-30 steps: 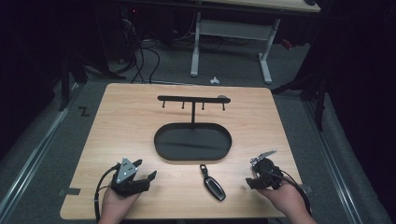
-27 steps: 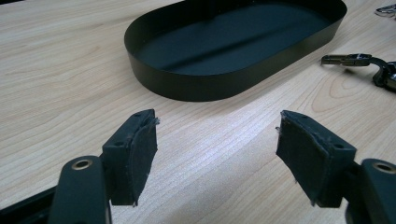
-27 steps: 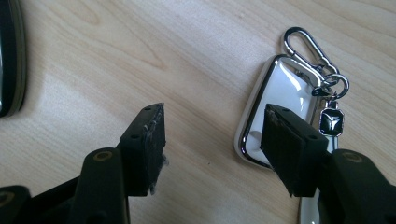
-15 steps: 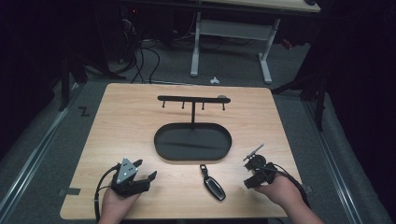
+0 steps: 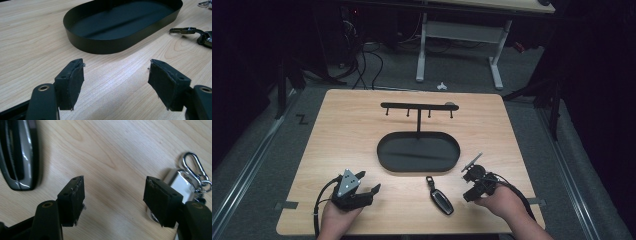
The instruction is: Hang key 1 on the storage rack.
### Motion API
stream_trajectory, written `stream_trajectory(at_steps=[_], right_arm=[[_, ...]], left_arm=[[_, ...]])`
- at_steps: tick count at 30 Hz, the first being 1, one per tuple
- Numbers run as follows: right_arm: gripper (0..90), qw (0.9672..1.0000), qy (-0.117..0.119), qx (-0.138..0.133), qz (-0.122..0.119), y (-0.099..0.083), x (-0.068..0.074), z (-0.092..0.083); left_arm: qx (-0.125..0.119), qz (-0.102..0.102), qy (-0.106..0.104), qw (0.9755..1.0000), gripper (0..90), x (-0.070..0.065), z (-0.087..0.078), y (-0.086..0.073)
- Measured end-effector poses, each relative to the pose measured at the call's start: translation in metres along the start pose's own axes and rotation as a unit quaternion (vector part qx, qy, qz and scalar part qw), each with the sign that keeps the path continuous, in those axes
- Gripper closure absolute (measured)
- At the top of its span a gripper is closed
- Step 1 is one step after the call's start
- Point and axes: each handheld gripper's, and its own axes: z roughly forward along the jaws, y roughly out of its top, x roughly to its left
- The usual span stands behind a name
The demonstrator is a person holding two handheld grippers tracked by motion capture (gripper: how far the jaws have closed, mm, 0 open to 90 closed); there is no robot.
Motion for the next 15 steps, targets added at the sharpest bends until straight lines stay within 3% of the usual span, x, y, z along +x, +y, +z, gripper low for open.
stream_trajectory(at_steps=[8,10,11,12,13,14,15], right_arm=[[32.9,0.9998,0.001,-0.011,-0.013,0.014,0.017,0.000],[32.7,0.9998,0.006,-0.015,-0.006,0.017,0.021,0.000],[32.7,0.9996,0.005,-0.021,-0.017,0.019,0.023,-0.001],[32.7,0.9998,0.005,-0.016,0.003,0.020,0.027,-0.002],[32.7,0.9985,0.002,-0.032,-0.044,0.022,0.022,0.000],[32.5,0.9993,0.008,-0.027,-0.024,0.024,0.026,-0.001],[32.3,0.9994,0.011,-0.028,-0.020,0.025,0.027,-0.002]], left_arm=[[0.001,0.004,-0.004,1.0000,28.8,-0.001,0.000,0.000],[0.001,0.003,-0.005,1.0000,28.6,-0.001,0.001,0.000],[0.001,0.003,-0.005,1.0000,28.6,-0.001,0.001,0.000],[0.001,0.003,-0.005,1.0000,28.5,-0.001,0.001,0.000],[0.000,0.002,-0.004,1.0000,28.5,-0.001,0.001,0.000],[0.000,0.002,-0.004,1.0000,28.5,-0.001,0.000,0.001],[0.001,0.002,-0.005,1.0000,28.5,0.000,0.000,0.001]])
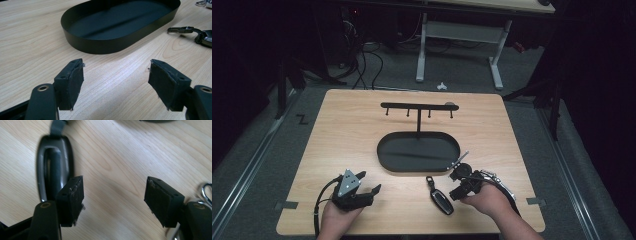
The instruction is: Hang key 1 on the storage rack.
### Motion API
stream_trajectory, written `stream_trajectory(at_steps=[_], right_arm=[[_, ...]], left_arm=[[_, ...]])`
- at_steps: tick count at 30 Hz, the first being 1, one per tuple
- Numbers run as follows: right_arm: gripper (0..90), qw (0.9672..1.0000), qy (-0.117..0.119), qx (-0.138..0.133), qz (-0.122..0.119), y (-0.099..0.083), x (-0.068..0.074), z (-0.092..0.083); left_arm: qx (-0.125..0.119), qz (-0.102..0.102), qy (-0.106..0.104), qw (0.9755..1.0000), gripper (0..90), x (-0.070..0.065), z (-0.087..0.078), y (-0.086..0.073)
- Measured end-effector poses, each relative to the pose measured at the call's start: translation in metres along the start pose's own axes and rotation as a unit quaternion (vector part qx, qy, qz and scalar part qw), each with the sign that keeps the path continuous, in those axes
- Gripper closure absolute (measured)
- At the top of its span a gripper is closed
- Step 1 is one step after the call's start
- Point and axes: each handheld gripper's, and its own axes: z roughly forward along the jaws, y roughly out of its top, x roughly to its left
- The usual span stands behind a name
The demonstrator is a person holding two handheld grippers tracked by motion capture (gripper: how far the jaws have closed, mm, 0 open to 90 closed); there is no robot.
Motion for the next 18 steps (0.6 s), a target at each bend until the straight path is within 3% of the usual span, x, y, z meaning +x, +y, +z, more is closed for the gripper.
stream_trajectory(at_steps=[1,2,3,7,9,10,12,18], right_arm=[[32.0,1.0000,0.005,0.000,0.000,0.002,0.001,0.000],[31.5,0.9998,0.009,0.004,0.016,0.004,0.005,-0.001],[31.1,0.9999,0.010,0.000,0.001,0.006,0.004,0.000],[28.1,0.9997,0.023,-0.003,-0.004,0.015,0.011,0.002],[26.1,0.9994,0.035,-0.004,0.000,0.018,0.014,0.002],[25.5,0.9990,0.043,0.001,0.013,0.020,0.018,0.002],[25.7,0.9988,0.050,-0.005,0.002,0.026,0.021,0.004],[31.1,0.9985,0.054,-0.006,-0.004,0.040,0.034,0.011]], left_arm=[[0.000,0.000,0.000,1.0000,28.5,0.000,0.000,0.000],[0.000,0.000,-0.001,1.0000,28.5,0.000,0.000,0.000],[-0.001,-0.001,-0.001,1.0000,28.5,0.000,0.000,0.000],[0.000,0.001,-0.002,1.0000,28.5,0.000,0.000,0.000],[-0.001,0.001,-0.003,1.0000,28.5,0.000,0.000,0.000],[-0.001,0.001,-0.003,1.0000,28.5,0.000,0.000,0.000],[-0.001,0.001,-0.003,1.0000,28.5,0.000,0.000,0.000],[-0.002,0.003,-0.003,1.0000,28.5,-0.001,0.000,0.000]])
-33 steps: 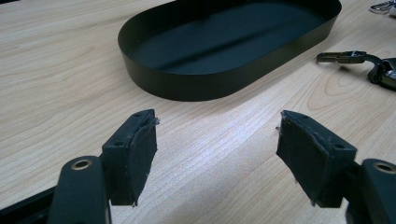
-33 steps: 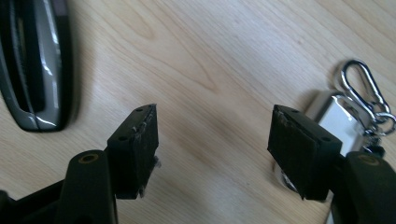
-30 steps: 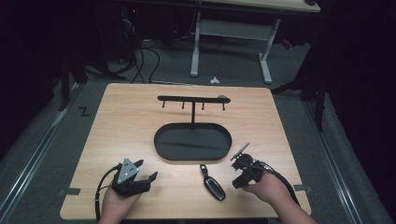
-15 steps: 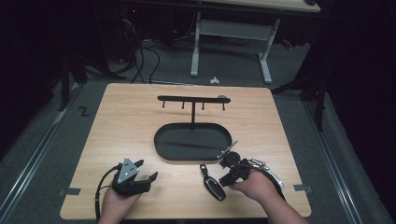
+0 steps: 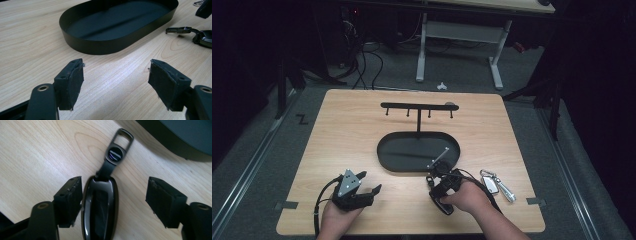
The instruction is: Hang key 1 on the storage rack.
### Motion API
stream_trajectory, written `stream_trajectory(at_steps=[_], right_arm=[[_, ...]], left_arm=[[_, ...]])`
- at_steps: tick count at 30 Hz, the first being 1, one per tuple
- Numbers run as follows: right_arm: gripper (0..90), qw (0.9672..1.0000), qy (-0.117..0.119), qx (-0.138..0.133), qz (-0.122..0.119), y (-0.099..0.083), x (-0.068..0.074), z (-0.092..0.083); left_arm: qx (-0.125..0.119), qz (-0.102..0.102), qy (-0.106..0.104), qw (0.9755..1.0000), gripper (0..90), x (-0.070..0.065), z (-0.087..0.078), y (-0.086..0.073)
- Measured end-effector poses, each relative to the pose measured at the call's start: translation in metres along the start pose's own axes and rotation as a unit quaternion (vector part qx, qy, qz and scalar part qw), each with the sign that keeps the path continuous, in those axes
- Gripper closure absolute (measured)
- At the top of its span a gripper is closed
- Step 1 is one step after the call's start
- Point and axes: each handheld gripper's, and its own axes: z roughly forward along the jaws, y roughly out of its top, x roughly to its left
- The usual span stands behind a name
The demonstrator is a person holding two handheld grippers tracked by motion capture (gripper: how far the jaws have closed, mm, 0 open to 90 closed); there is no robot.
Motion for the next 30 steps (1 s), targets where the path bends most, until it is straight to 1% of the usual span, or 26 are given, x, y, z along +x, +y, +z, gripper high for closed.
stream_trajectory(at_steps=[3,4,5,9,11,12,15,17,18,20,21,22,23,27,28,30], right_arm=[[36.3,1.0000,-0.002,0.002,0.003,0.005,0.004,0.004],[37.8,1.0000,-0.003,0.000,0.000,0.006,0.004,0.006],[39.9,1.0000,-0.002,0.000,0.006,0.008,0.004,0.007],[45.9,0.9999,0.003,0.001,0.010,0.010,0.004,0.012],[49.8,0.9998,0.011,0.004,0.016,0.011,0.005,0.014],[52.1,0.9999,0.011,0.003,0.011,0.011,0.005,0.015],[59.8,0.9998,0.012,0.009,0.014,0.013,0.008,0.019],[61.9,0.9999,0.008,0.009,0.004,0.013,0.010,0.020],[63.4,0.9999,0.005,0.010,0.006,0.013,0.011,0.020],[71.4,0.9999,-0.002,0.013,0.000,0.013,0.012,0.020],[72.3,0.9999,-0.005,0.011,-0.011,0.013,0.011,0.021],[73.4,0.9998,-0.007,0.011,-0.014,0.013,0.011,0.021],[73.9,0.9998,-0.009,0.016,-0.006,0.013,0.012,0.021],[74.4,0.9996,-0.012,0.024,-0.014,0.012,0.011,0.022],[74.3,0.9995,-0.012,0.027,-0.009,0.013,0.013,0.021],[74.4,0.9993,-0.017,0.028,-0.021,0.013,0.013,0.022]], left_arm=[[0.000,0.000,-0.001,1.0000,28.5,0.000,0.000,0.000],[0.000,0.001,-0.001,1.0000,28.5,0.000,0.000,0.000],[0.000,0.001,-0.001,1.0000,28.5,0.000,0.000,0.000],[0.002,0.002,-0.003,1.0000,28.5,0.000,0.000,0.000],[0.001,0.002,-0.004,1.0000,28.5,0.000,0.000,0.000],[0.001,0.002,-0.003,1.0000,28.5,0.000,0.000,0.000],[0.002,0.002,-0.004,1.0000,28.5,0.000,0.000,0.000],[0.002,0.002,-0.004,1.0000,28.5,0.000,0.000,0.000],[0.002,0.002,-0.004,1.0000,28.5,0.000,0.000,0.000],[0.002,0.002,-0.004,1.0000,28.5,0.000,0.001,0.000],[0.002,0.002,-0.004,1.0000,28.5,0.000,0.001,0.000],[0.002,0.002,-0.004,1.0000,28.5,0.000,0.001,0.000],[0.002,0.003,-0.004,1.0000,28.5,0.000,0.001,0.000],[0.002,0.003,-0.004,1.0000,28.5,-0.001,0.001,0.000],[0.002,0.003,-0.004,1.0000,28.5,-0.001,0.001,0.000],[0.002,0.003,-0.004,1.0000,28.5,-0.001,0.001,0.000]])
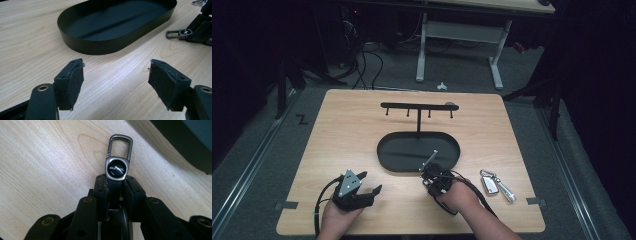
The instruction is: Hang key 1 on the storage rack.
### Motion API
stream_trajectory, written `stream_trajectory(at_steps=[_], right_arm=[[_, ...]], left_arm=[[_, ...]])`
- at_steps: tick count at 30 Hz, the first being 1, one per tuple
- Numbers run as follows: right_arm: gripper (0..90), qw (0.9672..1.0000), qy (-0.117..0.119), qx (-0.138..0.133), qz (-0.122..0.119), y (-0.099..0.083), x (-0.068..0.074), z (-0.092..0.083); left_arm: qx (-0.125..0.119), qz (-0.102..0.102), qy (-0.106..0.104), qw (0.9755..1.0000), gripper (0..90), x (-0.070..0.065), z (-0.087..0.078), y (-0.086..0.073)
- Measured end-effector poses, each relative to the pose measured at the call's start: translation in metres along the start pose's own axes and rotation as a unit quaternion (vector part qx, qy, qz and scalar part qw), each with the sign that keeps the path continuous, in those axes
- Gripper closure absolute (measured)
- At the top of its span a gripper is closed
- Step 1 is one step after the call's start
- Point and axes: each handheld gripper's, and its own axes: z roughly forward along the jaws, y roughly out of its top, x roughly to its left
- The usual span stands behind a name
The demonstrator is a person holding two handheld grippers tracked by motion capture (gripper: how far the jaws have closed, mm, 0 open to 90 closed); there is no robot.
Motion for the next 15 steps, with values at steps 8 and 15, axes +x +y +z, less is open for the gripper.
stream_trajectory(at_steps=[8,15], right_arm=[[76.4,0.9998,-0.005,-0.001,-0.020,0.0003,0.0005,0.0003],[80.7,0.9987,-0.009,-0.006,-0.050,-0.0001,0.0008,0.0005]], left_arm=[[0.000,0.000,-0.001,1.0000,28.5,0.0000,-0.0003,0.0002],[0.001,0.000,-0.001,1.0000,28.5,0.0001,-0.0002,0.0001]])
